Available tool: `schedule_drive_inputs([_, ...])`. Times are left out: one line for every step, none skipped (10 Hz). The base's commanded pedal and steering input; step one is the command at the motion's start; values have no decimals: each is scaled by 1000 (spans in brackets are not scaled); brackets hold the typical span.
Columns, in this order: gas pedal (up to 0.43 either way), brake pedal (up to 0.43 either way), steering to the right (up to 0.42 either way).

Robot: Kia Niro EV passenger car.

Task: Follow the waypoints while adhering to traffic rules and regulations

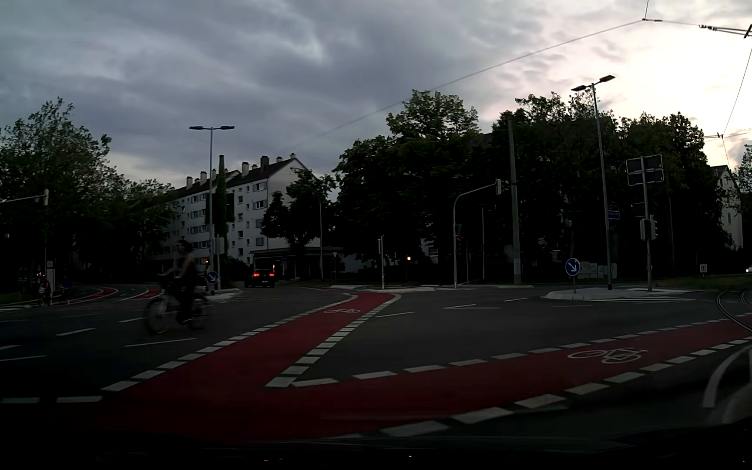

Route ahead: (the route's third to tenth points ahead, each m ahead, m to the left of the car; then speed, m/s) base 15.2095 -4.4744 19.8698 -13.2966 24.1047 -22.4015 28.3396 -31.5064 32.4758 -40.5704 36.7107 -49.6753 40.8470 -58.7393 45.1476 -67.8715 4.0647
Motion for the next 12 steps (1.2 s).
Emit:
schedule_drive_inputs([197, 0, 120])
schedule_drive_inputs([189, 0, 139])
schedule_drive_inputs([169, 0, 166])
schedule_drive_inputs([150, 0, 190])
schedule_drive_inputs([130, 0, 212])
schedule_drive_inputs([118, 0, 231])
schedule_drive_inputs([118, 0, 252])
schedule_drive_inputs([118, 0, 271])
schedule_drive_inputs([118, 0, 289])
schedule_drive_inputs([118, 0, 301])
schedule_drive_inputs([118, 0, 309])
schedule_drive_inputs([118, 0, 316])
